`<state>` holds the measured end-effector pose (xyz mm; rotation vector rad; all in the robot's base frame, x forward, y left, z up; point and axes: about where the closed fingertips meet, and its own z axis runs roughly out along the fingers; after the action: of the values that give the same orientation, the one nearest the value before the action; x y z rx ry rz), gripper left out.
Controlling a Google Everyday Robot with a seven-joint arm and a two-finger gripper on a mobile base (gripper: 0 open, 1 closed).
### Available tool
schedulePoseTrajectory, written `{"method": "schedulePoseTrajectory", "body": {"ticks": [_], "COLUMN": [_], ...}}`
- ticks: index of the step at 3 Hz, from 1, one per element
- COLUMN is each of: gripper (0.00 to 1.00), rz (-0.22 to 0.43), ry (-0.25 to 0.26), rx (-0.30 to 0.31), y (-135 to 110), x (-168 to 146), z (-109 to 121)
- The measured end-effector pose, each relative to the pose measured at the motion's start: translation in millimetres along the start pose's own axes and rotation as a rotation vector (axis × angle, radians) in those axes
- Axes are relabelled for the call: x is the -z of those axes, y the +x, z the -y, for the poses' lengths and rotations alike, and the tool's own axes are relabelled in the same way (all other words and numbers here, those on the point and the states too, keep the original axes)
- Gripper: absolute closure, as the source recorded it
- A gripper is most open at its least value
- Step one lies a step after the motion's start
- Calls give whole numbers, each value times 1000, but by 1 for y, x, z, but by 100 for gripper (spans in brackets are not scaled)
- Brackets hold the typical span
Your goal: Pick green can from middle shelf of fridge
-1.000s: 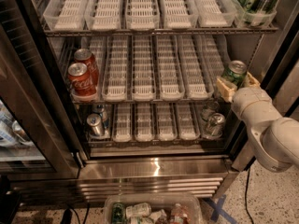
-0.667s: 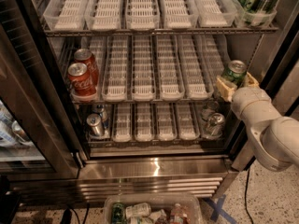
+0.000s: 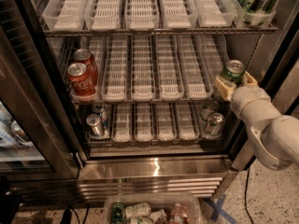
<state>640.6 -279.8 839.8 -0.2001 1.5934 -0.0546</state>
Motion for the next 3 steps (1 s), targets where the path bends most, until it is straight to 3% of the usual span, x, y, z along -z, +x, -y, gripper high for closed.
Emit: {"method": "schedulePoseTrajectory", "body": {"ticks": [2, 3], "gripper": [100, 100], "rz": [103, 103], "ry": [-55, -55], "rx": [-1, -1], "y": [-54, -55], "x": [4, 5], "z": [-5, -5]}}
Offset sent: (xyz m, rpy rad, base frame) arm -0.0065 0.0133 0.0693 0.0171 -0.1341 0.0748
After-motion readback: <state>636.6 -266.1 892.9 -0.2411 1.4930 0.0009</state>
